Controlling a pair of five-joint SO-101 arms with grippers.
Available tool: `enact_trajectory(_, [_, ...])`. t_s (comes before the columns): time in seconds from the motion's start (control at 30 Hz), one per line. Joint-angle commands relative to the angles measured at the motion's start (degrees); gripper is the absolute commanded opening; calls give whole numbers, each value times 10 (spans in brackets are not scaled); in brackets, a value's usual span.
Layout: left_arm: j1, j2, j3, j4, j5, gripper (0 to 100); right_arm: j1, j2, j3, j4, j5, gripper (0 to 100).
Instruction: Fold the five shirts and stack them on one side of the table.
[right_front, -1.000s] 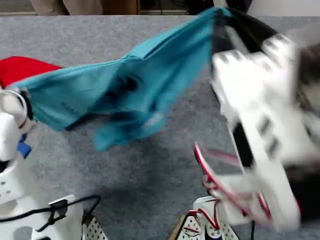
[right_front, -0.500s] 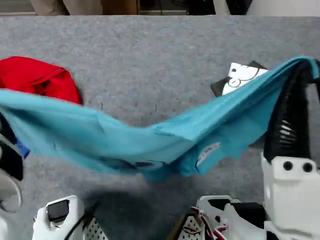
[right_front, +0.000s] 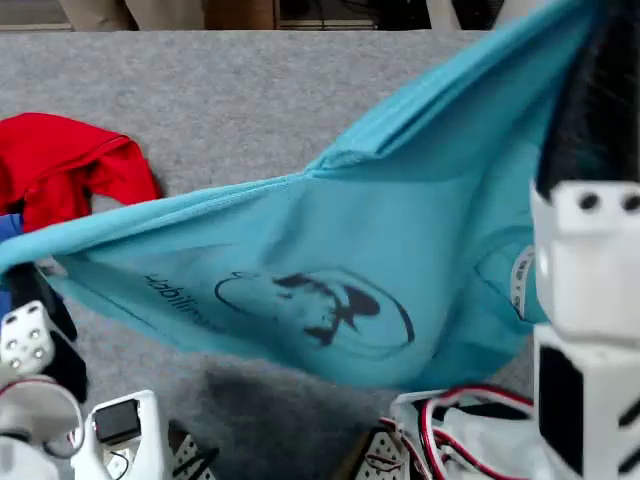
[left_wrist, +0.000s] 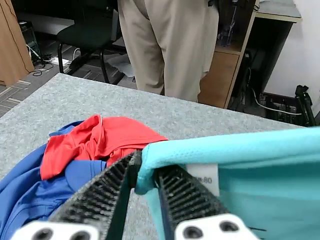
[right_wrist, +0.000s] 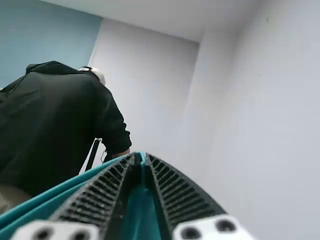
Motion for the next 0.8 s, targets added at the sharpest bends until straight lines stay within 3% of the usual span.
enact_trajectory(0.0, [0,-7,25,4,1,18,-57,-7,5,-45,39,3])
enact_trajectory(0.3, [-1,-13,76,-31,-1,18,-62,-7,5,8,42,3])
enact_trajectory(0.77, [-1,-7,-55,5,-50,18,-56,-53,7,4,44,3])
